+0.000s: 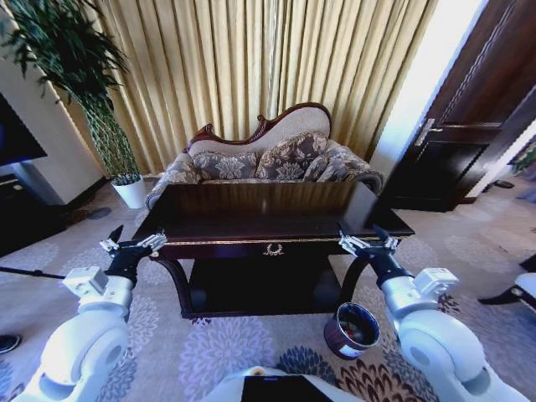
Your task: Move to the front of the table and place the trash on the table into the trash bin.
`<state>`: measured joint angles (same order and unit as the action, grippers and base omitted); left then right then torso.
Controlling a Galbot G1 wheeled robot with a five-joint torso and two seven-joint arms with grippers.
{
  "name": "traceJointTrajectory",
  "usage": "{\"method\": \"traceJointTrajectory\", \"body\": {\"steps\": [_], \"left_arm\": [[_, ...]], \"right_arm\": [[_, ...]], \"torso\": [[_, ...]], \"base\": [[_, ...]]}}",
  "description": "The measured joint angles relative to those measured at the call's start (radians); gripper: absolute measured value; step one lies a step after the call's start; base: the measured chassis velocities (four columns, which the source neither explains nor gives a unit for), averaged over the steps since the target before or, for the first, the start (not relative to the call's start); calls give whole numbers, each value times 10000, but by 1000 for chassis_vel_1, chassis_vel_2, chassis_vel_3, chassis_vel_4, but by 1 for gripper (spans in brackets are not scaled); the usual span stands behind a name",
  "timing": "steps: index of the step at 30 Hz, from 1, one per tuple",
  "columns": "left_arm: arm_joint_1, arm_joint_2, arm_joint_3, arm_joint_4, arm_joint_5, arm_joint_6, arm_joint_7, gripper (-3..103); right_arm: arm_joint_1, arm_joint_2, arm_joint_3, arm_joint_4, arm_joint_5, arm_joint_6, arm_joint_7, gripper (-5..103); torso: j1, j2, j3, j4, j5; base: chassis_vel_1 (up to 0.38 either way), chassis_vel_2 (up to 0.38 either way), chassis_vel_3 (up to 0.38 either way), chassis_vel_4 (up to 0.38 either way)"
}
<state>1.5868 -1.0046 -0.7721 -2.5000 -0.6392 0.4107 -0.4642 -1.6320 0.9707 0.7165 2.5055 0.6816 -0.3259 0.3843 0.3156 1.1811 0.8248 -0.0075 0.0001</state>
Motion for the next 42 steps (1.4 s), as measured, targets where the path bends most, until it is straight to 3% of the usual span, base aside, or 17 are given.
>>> {"method": "traceJointTrajectory", "body": {"steps": [13, 27, 42], "left_arm": [[3, 93, 108, 0, -258, 5, 91, 100], [-19, 55, 214, 1, -243, 25, 105, 100], [-46, 66, 245, 1, -226, 28, 152, 100]], "right_arm": [[422, -422, -82, -335, 836, -214, -132, 100], [301, -348, -21, -212, 775, -394, -134, 100], [72, -189, 20, -121, 564, -393, -134, 100]], "torso": [[0, 0, 0, 1, -1], [3, -2, 2, 0, -1], [-2, 0, 0, 3, -1]], "base": [[0, 0, 0, 0], [39, -37, -42, 42], [182, -182, -180, 181]]}}
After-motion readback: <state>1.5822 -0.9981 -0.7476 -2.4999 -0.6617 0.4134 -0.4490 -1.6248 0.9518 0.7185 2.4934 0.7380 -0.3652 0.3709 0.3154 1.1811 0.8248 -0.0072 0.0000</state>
